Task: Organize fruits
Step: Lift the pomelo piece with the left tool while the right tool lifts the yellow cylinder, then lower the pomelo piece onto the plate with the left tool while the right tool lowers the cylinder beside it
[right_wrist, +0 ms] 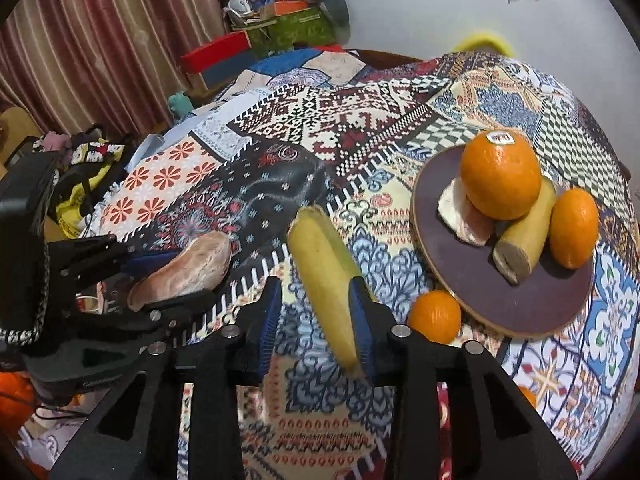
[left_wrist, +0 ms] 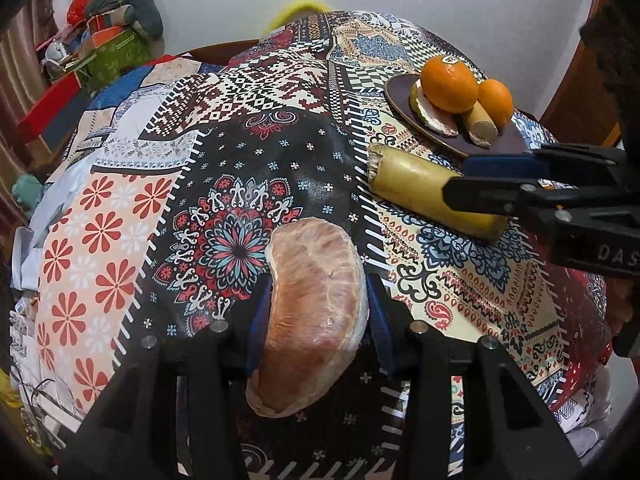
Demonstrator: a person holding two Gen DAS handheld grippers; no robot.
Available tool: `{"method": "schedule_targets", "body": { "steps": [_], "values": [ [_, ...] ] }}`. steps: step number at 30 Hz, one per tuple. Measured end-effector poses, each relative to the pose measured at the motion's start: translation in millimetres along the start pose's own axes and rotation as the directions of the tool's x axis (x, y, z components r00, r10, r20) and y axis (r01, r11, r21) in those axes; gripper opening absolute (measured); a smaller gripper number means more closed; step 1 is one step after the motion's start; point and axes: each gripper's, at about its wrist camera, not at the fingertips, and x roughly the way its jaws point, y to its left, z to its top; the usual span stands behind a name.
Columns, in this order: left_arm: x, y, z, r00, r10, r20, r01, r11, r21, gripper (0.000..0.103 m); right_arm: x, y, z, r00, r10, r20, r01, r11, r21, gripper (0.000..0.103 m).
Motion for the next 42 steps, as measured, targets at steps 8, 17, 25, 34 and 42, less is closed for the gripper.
{"method": "schedule_targets", "body": {
  "steps": [8,17,25,34,42],
  "values": [
    [5,2,5,1.0,-0.003,0.009,0.003,1.0,0.003,0.046,22,-2,10,0.998,-0.036,-0.052,0.034,0.998,-0.044,0.043],
    [12,2,10,1.0,0.01,0.022,-0.01,1.0,-0.001,0.046,42,-6,4,0.994,-0.03,-0.11,0.027,0.999,-0.031,0.042],
    [8,4,9,0.999,0.015,0.028,-0.014,0.999,-0.028,0.045,38,-1,2,0.997,-0.029,-0.071,0.028,0.999,-0.015,0.037],
    [-5,8,9,0.999,0.013,0.037,-0.011,0.998,-0.06,0.045,13,3,-3,1.0,0.018,-0.003,-0.018,1.0,0.019,0.036],
    [-27,-1,21,0.996,0.013,0.091,-0.009,0.999,-0.049,0.045,-20,-5,-1,0.997,-0.011,0.076,0.008,0.999,0.047,0.036]
  ]
}}
